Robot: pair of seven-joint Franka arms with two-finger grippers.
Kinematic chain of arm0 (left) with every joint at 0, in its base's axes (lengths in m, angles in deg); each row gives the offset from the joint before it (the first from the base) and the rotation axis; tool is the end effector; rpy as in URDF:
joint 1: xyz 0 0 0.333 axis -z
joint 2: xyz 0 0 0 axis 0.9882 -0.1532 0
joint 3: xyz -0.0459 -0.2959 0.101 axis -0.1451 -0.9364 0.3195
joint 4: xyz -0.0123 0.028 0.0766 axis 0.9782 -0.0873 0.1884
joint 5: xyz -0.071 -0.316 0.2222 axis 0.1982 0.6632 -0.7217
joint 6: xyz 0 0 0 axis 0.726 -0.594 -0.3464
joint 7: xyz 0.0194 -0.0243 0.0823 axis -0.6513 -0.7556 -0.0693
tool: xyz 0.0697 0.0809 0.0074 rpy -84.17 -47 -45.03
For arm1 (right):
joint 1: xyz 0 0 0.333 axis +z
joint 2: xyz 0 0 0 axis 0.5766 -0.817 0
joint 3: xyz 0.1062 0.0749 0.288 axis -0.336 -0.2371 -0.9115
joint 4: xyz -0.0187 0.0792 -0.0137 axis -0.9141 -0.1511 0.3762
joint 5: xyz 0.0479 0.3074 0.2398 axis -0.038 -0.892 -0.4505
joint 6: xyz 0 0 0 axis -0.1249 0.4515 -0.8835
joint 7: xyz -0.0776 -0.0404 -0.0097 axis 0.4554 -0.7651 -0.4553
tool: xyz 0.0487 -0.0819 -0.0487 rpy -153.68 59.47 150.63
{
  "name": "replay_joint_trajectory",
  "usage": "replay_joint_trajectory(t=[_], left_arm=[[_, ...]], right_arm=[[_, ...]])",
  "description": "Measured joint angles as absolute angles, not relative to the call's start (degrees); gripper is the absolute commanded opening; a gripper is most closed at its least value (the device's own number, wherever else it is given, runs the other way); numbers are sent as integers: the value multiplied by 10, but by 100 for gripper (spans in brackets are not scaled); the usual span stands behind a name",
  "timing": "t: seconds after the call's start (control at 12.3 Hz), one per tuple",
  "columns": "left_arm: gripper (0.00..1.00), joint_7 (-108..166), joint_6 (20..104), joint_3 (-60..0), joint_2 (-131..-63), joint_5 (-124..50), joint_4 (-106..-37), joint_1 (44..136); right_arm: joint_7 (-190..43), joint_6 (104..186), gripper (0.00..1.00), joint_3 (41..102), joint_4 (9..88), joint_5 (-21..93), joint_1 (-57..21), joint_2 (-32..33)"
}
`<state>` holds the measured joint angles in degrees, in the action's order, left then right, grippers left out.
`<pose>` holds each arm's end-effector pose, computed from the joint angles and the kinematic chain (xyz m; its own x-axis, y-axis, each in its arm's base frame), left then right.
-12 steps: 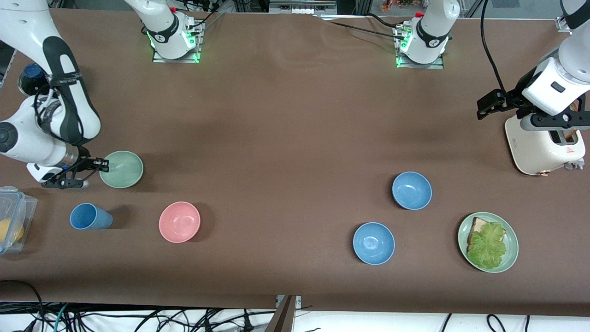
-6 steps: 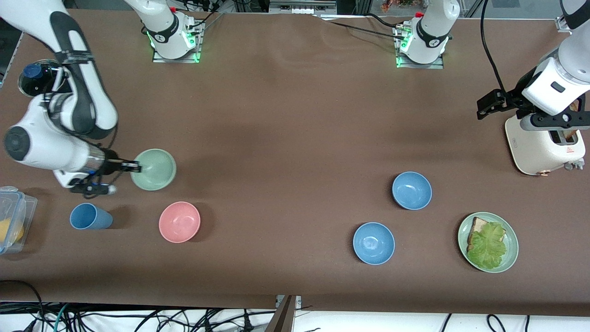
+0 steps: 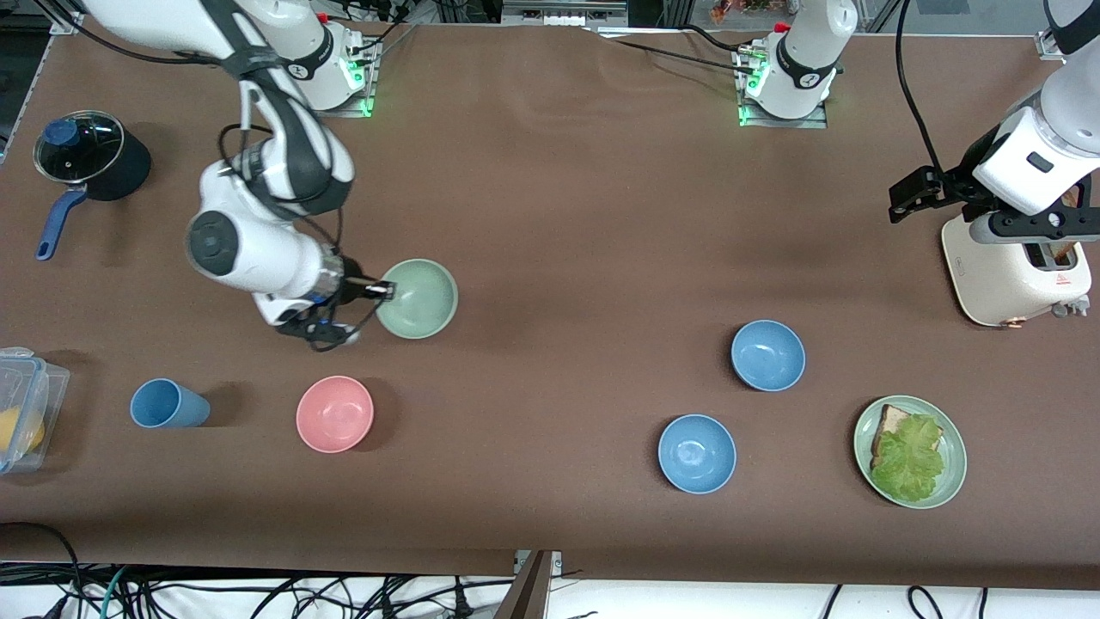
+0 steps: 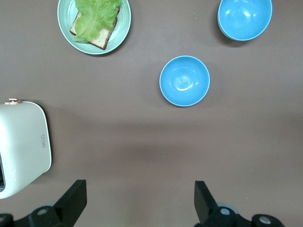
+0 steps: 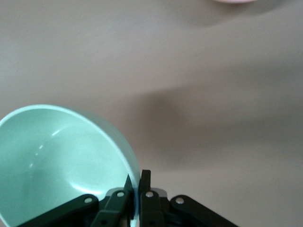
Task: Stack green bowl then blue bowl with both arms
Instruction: 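Slide the pale green bowl toward the table middle with the right gripper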
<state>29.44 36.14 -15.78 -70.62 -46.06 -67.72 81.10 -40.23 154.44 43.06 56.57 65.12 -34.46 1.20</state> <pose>0.5460 -0.0400 0.5831 0.9957 0.0472 -0.0793 0.0462 -0.9988 -0.0147 0.5755 0.2444 0.3112 0.9679 -0.1595 -0.1940 -0.1974 -0.9608 -0.1948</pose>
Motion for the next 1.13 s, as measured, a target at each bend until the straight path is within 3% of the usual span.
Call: replay_joint_trajectory(t=[0.4,1.13], left_arm=[[100,294,361,-158,-706,-461,-677,811],[100,294,361,-158,-706,-461,-677,811]], right_arm=[[-281,1653,0,430,568,651,-229,-38],[-236,1716,0,430,567,651,-161,-96]])
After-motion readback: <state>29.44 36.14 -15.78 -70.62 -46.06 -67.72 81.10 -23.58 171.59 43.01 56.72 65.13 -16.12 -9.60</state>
